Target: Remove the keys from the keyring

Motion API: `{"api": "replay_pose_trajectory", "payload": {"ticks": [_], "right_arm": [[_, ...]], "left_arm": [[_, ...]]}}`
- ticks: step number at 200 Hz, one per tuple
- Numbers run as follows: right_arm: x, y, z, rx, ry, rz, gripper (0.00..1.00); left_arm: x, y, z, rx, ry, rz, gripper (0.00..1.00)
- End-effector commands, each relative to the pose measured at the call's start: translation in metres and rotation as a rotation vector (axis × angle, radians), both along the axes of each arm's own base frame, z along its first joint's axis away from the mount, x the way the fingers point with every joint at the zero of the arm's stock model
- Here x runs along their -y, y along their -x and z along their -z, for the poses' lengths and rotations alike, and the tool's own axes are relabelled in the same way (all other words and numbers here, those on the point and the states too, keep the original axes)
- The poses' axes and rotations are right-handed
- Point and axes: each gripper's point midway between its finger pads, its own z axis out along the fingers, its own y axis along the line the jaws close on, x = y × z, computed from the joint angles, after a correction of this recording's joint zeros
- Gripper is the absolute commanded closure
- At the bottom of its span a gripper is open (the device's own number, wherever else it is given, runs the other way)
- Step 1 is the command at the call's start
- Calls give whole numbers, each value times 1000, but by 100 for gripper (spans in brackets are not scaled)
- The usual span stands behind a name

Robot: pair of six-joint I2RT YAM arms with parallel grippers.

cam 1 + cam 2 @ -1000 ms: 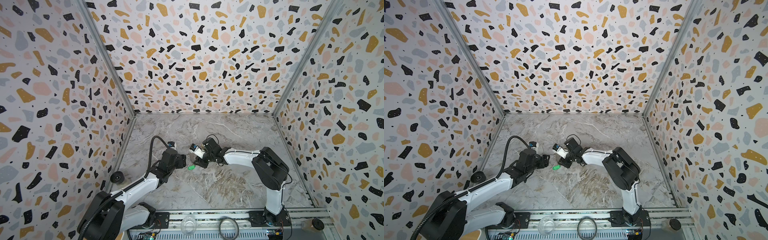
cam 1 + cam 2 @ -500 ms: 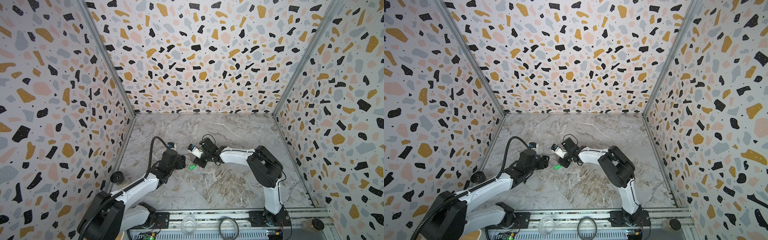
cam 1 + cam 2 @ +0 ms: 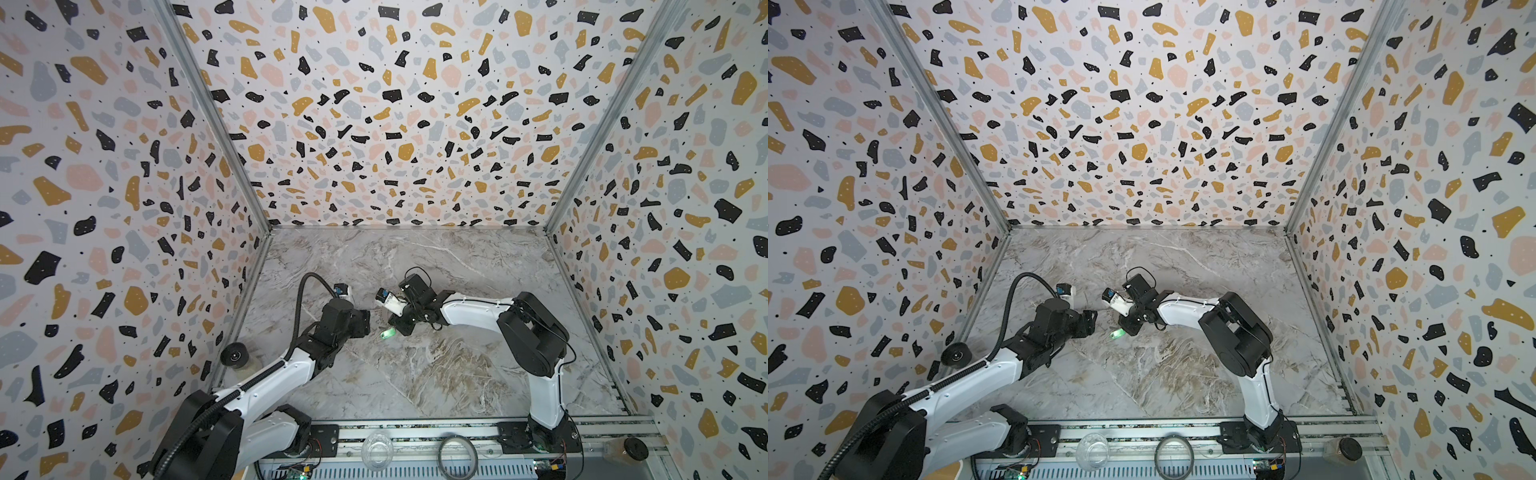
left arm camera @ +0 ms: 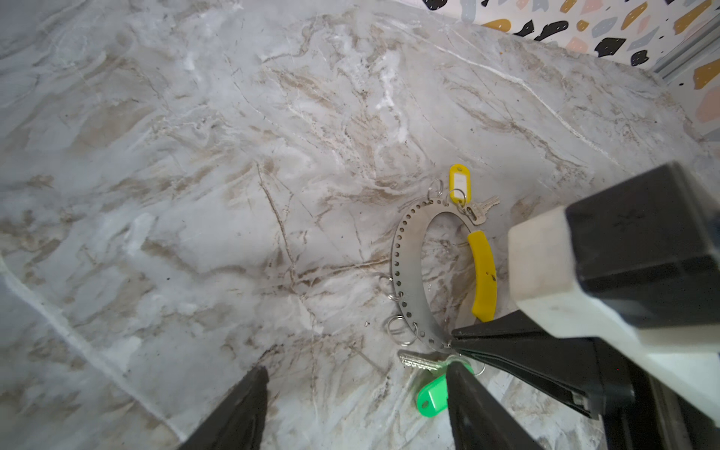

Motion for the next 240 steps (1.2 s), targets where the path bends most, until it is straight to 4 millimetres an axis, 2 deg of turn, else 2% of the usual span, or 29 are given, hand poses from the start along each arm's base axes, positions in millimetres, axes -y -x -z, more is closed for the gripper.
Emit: {"api": "replay_pose_trajectory", "payload": {"ticks": [1, 67, 139, 185, 209, 240], "right_arm": [[0, 0, -51, 84, -94, -60, 96], [4, 12, -111, 184, -214, -218, 97], [15, 25, -134, 272, -225, -342, 98], [26, 34, -150, 348, -250, -418, 98], [31, 41, -164, 414, -277, -472, 98], [39, 45, -177, 470, -306, -499, 100]], "left_arm": [[2, -6, -26, 97, 5, 26, 27], [7, 3, -76, 329, 20, 124, 27], [32, 20, -100, 491, -76, 338, 33], [54, 40, -111, 622, -138, 521, 45], [65, 52, -119, 700, -140, 613, 48], [78, 56, -122, 720, -152, 702, 54]]}}
